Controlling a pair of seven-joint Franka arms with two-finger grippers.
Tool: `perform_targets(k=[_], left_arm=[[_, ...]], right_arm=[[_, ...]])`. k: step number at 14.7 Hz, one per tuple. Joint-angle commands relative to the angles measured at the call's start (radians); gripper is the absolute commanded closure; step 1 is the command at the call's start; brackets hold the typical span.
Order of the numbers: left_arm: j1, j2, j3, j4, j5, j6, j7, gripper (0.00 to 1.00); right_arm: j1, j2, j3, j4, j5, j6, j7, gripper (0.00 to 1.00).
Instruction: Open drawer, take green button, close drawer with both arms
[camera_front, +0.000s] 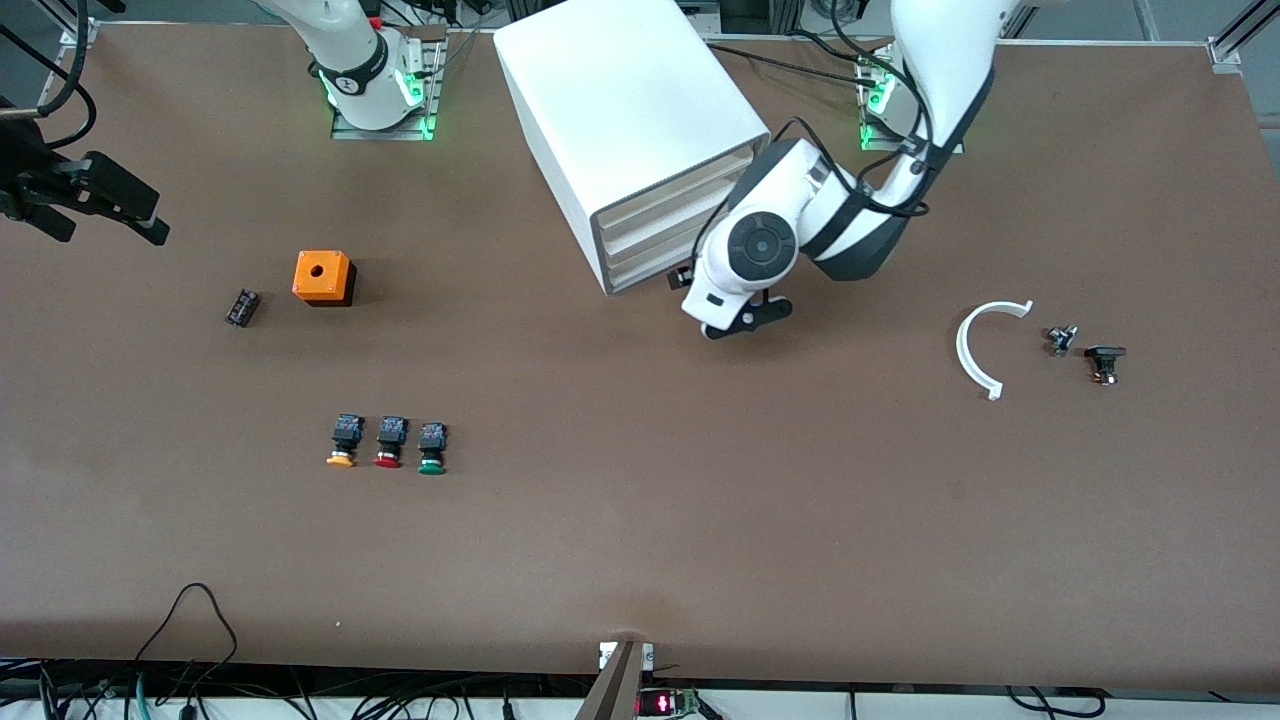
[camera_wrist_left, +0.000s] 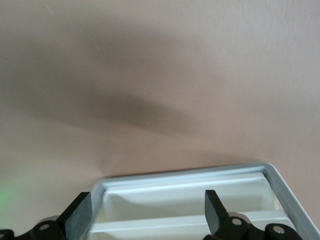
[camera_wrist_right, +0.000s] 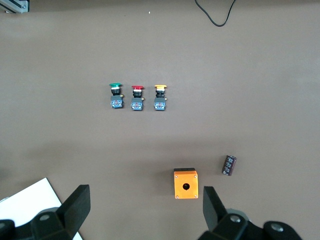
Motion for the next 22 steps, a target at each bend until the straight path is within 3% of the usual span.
perform_targets(k=[1, 3, 5, 7, 12, 17, 19, 22], left_arm=[[0.021, -0.006, -0.004, 0.110, 0.060, -0.125, 0.023, 0.01], [0.039, -0.008, -0.005, 0.187, 0.114, -0.192, 0.054, 0.01], [0.054, -0.011, -0.004, 0.258, 0.177, -0.257, 0.144, 0.01], [0.074, -0.045, -0.004, 0.275, 0.238, -0.285, 0.241, 0.01], [0.175, -0.156, 0.005, 0.272, 0.251, -0.323, 0.532, 0.01], [0.229, -0.317, 0.181, 0.198, 0.203, -0.322, 0.955, 0.01], [0.297, -0.374, 0.211, 0.148, 0.110, -0.312, 1.025, 0.00], [0.298, -0.477, 0.290, 0.009, 0.094, -0.190, 1.043, 0.00]], right_arm=[[-0.001, -0.014, 0.001, 0.002, -0.016, -0.017, -0.002, 0.00], [-0.056, -0.016, 0.042, 0.000, -0.018, -0.019, -0.002, 0.00], [-0.221, -0.016, 0.221, 0.000, -0.033, -0.017, -0.002, 0.00], [-0.290, -0.011, 0.291, -0.008, -0.056, -0.008, 0.001, 0.00], [-0.302, 0.017, 0.303, -0.011, -0.050, 0.001, 0.000, 0.00], [-0.305, 0.004, 0.297, 0.002, -0.038, 0.009, -0.002, 0.00], [-0.304, 0.004, 0.305, 0.002, -0.038, 0.001, 0.004, 0.00], [-0.308, 0.045, 0.302, 0.000, -0.039, 0.006, -0.008, 0.00]])
